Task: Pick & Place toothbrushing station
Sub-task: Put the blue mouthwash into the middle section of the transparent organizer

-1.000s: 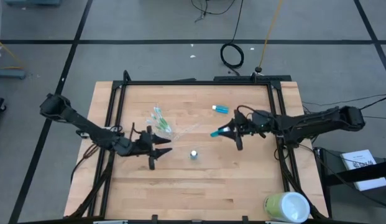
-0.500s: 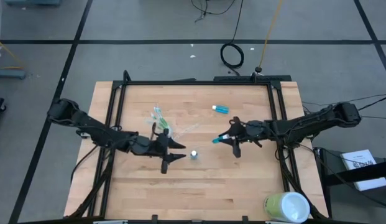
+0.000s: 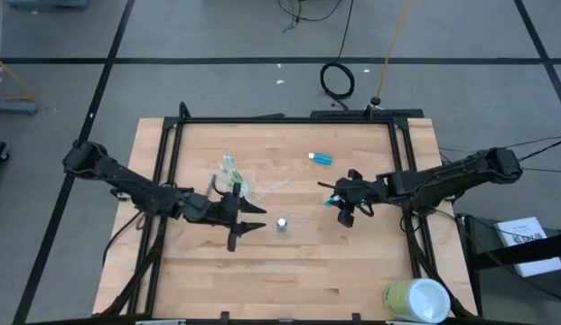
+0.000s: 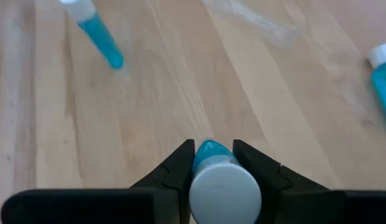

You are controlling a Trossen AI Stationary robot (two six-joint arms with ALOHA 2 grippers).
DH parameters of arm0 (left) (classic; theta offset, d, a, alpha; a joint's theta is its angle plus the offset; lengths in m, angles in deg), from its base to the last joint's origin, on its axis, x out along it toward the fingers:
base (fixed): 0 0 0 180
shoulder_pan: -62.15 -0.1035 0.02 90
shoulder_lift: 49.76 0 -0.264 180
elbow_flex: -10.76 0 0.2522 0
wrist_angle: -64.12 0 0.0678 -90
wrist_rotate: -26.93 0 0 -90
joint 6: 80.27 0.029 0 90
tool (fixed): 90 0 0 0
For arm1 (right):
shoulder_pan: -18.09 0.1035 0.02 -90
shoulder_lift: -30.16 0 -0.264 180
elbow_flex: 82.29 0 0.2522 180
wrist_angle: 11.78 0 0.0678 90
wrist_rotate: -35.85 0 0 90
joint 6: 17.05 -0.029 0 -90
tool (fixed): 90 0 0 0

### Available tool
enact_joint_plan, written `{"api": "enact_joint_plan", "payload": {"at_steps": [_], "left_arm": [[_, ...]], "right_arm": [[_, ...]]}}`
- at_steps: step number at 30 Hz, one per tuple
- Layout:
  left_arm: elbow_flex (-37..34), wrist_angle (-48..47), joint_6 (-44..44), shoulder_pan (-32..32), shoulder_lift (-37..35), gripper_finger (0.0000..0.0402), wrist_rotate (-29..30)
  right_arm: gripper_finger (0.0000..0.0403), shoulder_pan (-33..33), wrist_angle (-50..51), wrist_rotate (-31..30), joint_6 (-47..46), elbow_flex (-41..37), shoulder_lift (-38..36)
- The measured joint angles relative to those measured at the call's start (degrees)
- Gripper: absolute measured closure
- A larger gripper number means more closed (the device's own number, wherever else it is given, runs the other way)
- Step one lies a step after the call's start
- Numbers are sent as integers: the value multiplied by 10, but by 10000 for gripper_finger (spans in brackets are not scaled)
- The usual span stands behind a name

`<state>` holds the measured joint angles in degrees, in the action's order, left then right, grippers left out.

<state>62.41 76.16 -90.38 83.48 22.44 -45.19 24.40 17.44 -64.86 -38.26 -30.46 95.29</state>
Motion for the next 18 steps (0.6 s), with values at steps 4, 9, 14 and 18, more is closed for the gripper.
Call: {"api": "enact_joint_plan", "payload": {"at_steps": [4, 9, 14, 18], "left_arm": [[0, -14, 11, 6, -20, 227, 1], [0, -21, 10, 11, -26, 227, 2], [0, -30, 10, 14, -26, 227, 2], [0, -34, 10, 14, -26, 227, 2]], "right_arm": [[313, 2, 55, 0, 3, 49, 38], [313, 2, 66, 3, 9, 63, 96], [313, 2, 67, 4, 7, 63, 131], [313, 2, 66, 4, 7, 63, 141]]}}
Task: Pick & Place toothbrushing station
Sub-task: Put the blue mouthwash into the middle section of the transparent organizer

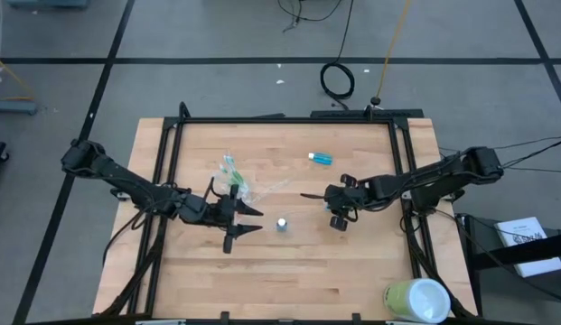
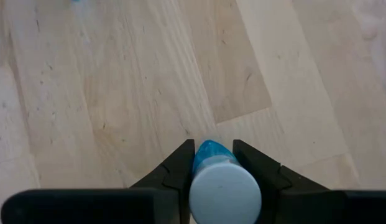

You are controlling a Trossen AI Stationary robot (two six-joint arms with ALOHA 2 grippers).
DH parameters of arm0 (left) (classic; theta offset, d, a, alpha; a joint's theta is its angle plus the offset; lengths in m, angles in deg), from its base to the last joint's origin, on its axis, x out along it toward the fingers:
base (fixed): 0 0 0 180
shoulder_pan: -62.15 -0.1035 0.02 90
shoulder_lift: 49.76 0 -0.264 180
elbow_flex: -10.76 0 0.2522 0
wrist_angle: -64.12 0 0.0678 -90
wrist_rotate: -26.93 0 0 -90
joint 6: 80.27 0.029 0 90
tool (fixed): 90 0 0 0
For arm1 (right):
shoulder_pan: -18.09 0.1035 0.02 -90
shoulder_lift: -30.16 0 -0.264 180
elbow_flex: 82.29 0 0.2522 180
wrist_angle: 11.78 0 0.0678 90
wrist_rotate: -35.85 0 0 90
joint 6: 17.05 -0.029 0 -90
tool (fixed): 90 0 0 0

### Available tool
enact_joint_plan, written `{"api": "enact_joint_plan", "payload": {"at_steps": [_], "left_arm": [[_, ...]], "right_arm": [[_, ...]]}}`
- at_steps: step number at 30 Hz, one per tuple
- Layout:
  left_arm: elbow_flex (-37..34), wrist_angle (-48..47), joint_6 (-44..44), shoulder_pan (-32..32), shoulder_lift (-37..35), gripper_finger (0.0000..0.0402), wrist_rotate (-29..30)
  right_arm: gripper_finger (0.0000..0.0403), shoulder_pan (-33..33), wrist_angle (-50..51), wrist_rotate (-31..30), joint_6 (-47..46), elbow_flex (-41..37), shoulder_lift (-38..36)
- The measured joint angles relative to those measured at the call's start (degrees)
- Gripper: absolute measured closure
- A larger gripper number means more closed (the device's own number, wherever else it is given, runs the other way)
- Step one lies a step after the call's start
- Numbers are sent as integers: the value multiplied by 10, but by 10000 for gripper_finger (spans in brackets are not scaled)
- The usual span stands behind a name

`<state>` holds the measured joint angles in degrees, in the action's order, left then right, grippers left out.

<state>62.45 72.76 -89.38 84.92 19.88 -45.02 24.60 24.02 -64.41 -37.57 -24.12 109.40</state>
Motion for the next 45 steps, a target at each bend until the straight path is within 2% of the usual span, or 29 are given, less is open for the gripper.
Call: {"api": "enact_joint_plan", "payload": {"at_steps": [8, 10, 29, 39, 45], "left_arm": [[0, -2, 0, 0, 0, 227, 0], [0, -4, -2, 0, 0, 227, 0], [0, -16, -16, 0, 0, 227, 0], [0, -16, -16, 0, 0, 227, 0], [0, -17, -17, 0, 0, 227, 0]], "right_arm": [[304, 0, -1, 17, 0, 0, 0], [296, 0, -1, 32, 1, 0, 0], [222, 0, -3, 29, 19, 0, -2], [195, 0, 24, 29, 28, 0, -69], [195, 0, 117, 29, 6, 0, -110]]}}
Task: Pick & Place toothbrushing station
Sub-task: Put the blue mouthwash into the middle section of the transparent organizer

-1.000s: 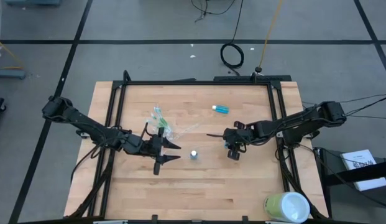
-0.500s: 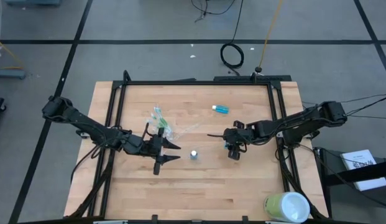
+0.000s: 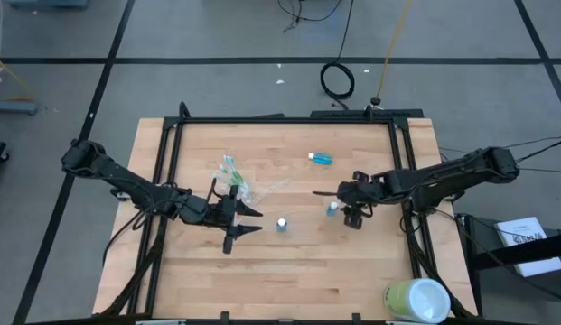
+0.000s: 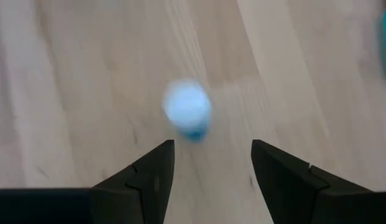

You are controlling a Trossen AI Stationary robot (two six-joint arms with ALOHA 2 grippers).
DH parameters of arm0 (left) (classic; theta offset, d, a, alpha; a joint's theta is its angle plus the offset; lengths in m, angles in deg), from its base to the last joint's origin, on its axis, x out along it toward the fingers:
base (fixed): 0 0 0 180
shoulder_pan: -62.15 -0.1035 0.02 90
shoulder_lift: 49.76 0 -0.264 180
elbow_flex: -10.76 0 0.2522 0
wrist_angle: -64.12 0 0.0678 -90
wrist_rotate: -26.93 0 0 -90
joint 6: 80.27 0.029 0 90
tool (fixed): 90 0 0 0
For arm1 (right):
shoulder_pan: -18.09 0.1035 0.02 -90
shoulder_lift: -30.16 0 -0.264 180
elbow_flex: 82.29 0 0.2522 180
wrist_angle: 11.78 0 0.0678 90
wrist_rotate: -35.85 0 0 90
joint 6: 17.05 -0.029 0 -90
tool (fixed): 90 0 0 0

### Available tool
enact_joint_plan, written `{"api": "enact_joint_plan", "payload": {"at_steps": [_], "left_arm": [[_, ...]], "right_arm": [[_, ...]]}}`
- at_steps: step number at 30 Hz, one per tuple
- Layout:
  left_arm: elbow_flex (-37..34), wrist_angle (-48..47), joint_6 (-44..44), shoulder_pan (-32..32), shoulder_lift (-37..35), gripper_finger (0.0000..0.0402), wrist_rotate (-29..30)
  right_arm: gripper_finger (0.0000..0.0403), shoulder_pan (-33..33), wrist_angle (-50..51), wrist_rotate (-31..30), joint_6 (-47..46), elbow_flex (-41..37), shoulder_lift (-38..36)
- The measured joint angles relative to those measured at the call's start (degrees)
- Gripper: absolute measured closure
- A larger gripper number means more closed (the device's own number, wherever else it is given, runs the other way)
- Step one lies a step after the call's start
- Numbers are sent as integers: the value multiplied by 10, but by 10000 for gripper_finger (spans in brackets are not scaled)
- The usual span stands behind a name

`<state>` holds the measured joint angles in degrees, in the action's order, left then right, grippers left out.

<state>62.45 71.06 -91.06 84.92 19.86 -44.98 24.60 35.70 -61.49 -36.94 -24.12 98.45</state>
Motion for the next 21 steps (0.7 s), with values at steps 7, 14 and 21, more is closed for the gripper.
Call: {"api": "enact_joint_plan", "payload": {"at_steps": [7, 14, 21], "left_arm": [[0, -15, -5, 0, 0, 227, 0], [0, -16, -8, 0, 0, 227, 0], [0, -15, -7, 0, 0, 227, -1]], "right_arm": [[196, 5, 38, 17, -34, -49, -3], [201, 16, -115, 28, -32, -166, -3], [202, 19, -327, 5, -19, -266, -5]]}}
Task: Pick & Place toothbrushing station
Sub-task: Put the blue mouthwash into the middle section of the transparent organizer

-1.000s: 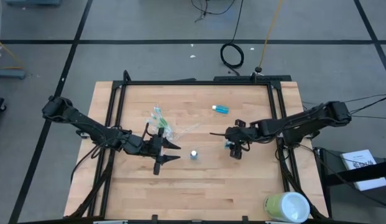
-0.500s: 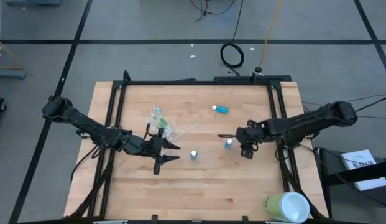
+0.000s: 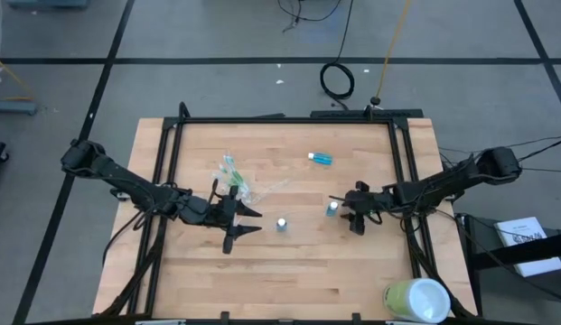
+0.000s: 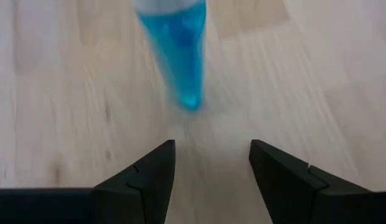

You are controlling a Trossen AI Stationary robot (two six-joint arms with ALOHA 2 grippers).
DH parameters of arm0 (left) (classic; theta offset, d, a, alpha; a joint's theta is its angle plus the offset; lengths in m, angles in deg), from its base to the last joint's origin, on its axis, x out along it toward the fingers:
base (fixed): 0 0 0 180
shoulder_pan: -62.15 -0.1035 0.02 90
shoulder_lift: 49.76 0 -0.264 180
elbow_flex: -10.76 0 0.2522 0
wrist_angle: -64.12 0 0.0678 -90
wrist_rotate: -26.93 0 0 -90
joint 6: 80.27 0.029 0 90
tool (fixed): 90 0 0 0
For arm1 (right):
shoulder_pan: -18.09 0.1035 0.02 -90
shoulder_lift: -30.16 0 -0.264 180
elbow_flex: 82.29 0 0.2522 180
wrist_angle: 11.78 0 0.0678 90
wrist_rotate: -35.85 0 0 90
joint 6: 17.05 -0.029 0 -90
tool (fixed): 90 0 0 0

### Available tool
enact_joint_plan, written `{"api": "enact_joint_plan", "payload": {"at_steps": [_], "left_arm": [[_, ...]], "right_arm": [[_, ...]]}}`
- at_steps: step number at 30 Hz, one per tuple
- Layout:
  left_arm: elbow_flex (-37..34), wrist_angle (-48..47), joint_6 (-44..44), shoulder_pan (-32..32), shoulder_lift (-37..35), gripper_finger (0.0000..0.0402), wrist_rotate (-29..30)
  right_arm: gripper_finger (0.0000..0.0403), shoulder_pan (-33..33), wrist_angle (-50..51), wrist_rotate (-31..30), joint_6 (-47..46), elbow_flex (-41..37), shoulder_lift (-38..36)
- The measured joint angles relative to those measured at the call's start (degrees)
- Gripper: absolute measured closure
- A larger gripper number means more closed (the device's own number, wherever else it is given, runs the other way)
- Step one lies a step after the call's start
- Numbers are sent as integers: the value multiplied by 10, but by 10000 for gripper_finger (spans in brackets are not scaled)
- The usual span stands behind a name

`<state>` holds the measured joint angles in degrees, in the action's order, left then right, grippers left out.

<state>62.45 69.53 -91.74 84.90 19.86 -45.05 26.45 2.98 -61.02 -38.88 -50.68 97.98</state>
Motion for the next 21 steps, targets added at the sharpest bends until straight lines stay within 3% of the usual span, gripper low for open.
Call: {"api": "enact_joint_plan", "payload": {"at_steps": [5, 9, 21], "left_arm": [[0, 1, 0, 0, 0, 227, 0], [0, 0, -1, 0, 0, 227, 0], [0, 3, 3, 0, 0, 227, 0]], "right_arm": [[202, 0, -192, -6, 16, -81, 2], [202, 0, -291, -9, 22, -127, 3], [209, 0, -312, -25, 65, -120, 5]]}}
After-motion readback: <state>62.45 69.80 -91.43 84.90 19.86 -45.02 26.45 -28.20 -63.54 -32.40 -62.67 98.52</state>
